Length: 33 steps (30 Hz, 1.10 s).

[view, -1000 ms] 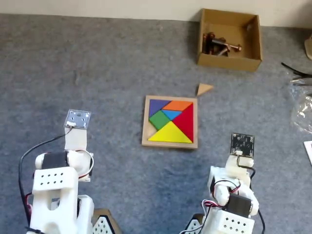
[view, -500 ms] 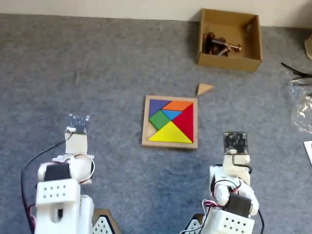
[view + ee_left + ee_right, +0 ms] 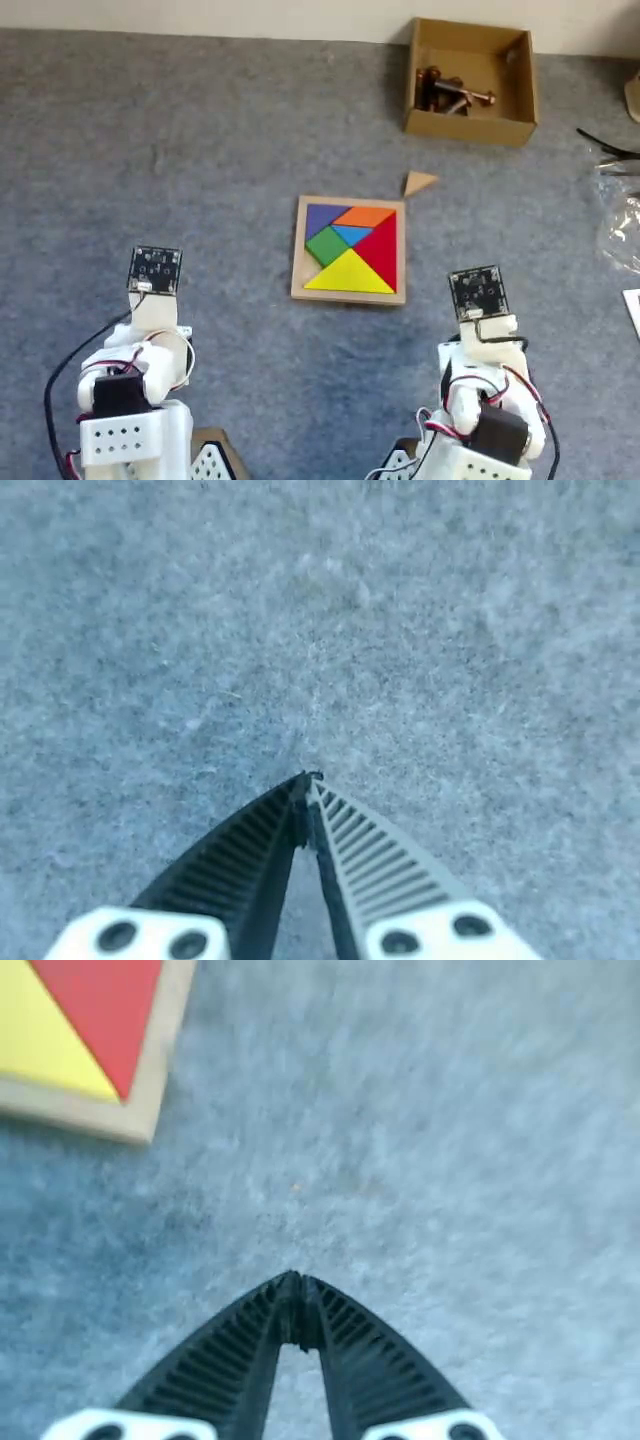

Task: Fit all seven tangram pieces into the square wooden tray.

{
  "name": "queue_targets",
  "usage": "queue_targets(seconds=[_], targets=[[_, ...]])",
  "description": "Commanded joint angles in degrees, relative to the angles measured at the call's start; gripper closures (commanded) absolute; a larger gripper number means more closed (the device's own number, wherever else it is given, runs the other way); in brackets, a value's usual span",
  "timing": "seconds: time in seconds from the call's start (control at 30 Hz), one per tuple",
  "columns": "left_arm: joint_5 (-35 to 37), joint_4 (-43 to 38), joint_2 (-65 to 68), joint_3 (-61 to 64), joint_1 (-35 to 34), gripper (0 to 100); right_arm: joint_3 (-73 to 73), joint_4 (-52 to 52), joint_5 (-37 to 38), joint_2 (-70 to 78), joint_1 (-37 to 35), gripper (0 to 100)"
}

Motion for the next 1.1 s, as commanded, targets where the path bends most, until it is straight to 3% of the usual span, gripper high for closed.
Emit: queue_targets(seconds=[0.0,0.43,0.6,1.07], targets=[[0.5,0.3,-0.6,0.2,-0.7,100,-7.1,1.1,0.9,3.3,0.7,98.8],[0.4,-0.6,-0.6,4.8,-0.7,100,-30.7,1.3,0.4,36.8,0.4,98.8],[0.4,-3.1,-0.6,5.8,1.0,100,-44.5,4.3,-6.1,52.8,0.1,98.8],[0.5,-3.5,-0.7,5.7,2.0,100,-78.1,13.7,-6.9,89.5,-13.0,98.8]])
